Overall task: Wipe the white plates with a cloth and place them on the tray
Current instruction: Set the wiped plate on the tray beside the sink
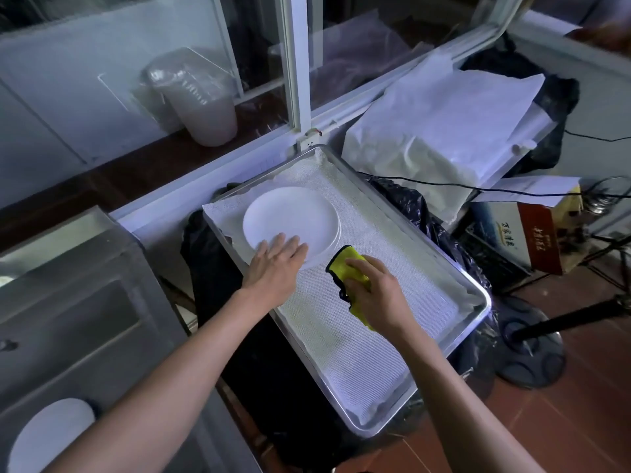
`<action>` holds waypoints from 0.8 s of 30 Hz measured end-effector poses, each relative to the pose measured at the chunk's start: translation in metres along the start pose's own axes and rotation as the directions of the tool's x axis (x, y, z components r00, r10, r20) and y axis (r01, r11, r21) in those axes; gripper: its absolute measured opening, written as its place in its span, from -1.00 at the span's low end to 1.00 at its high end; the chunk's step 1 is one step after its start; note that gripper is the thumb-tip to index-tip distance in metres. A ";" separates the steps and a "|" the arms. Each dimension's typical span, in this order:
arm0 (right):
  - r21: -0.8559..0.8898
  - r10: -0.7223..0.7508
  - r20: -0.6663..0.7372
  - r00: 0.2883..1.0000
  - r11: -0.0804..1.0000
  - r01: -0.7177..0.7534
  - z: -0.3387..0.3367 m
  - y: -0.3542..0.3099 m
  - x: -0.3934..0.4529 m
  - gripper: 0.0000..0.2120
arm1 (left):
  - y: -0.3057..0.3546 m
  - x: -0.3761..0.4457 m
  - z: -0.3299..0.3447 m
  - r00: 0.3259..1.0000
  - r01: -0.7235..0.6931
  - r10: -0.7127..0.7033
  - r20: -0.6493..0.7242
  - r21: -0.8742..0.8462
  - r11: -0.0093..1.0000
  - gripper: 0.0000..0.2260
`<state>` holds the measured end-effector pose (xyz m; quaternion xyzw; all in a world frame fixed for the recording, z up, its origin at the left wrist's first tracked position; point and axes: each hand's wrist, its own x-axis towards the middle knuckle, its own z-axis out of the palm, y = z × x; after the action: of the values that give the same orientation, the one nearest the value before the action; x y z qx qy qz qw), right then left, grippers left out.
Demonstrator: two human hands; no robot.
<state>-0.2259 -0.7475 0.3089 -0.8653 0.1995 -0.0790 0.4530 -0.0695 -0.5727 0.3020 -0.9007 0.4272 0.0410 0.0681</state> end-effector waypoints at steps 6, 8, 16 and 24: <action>-0.012 0.003 0.020 1.000 1.000 -0.002 0.004 0.002 -0.009 -0.71 | 0.003 -0.001 -0.006 0.999 0.027 -0.027 0.017 -0.039 0.999 -0.54; 0.003 0.005 0.038 0.999 1.000 -0.005 0.006 0.000 -0.012 -0.71 | 0.004 -0.004 -0.009 1.000 0.019 -0.018 0.017 -0.047 0.999 -0.61; -0.010 -0.018 0.072 0.997 1.000 0.019 0.031 -0.014 -0.026 -0.72 | -0.005 -0.048 -0.006 0.995 0.007 -0.022 -0.102 -0.149 0.989 -0.62; -0.091 -0.094 0.136 0.986 0.990 0.107 0.092 -0.050 -0.042 -0.65 | -0.046 -0.134 0.014 0.957 0.102 -0.165 -0.237 -0.256 0.961 -0.72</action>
<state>-0.2211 -0.6350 0.2985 -0.8987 0.1289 -0.0346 0.4179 -0.1187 -0.4395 0.3098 -0.9269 0.3619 -0.0290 -0.0952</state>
